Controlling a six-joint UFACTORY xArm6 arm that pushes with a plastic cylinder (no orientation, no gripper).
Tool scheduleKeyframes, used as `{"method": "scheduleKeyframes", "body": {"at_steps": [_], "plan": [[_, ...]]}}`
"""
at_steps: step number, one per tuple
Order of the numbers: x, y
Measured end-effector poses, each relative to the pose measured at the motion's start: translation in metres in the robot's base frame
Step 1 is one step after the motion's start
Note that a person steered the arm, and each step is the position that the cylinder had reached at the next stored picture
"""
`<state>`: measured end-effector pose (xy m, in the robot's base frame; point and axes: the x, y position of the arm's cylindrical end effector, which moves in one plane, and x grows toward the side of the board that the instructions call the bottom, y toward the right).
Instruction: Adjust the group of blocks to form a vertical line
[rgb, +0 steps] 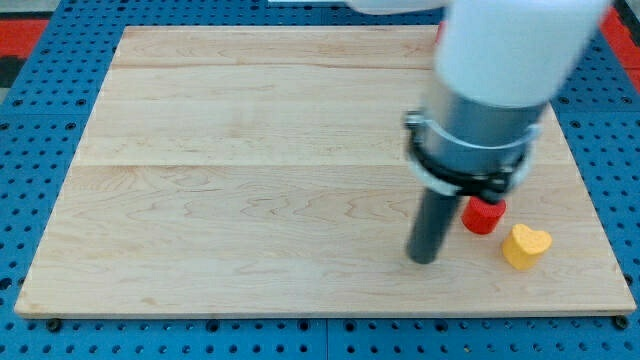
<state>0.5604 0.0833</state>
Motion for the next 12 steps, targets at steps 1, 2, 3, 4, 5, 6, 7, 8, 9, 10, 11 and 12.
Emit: {"method": "scheduleKeyframes", "body": {"at_steps": [1,2,3,4,5,6,7,8,9,10,11,12], "plan": [[-0.008,0.023],[-0.011,0.05],[-0.032,0.038],[-0.043,0.044],[-0.042,0.067],[-0.042,0.079],[-0.043,0.05],[-0.049,0.027],[-0.07,0.033],[-0.084,0.055],[-0.084,0.079],[-0.084,0.079]]}}
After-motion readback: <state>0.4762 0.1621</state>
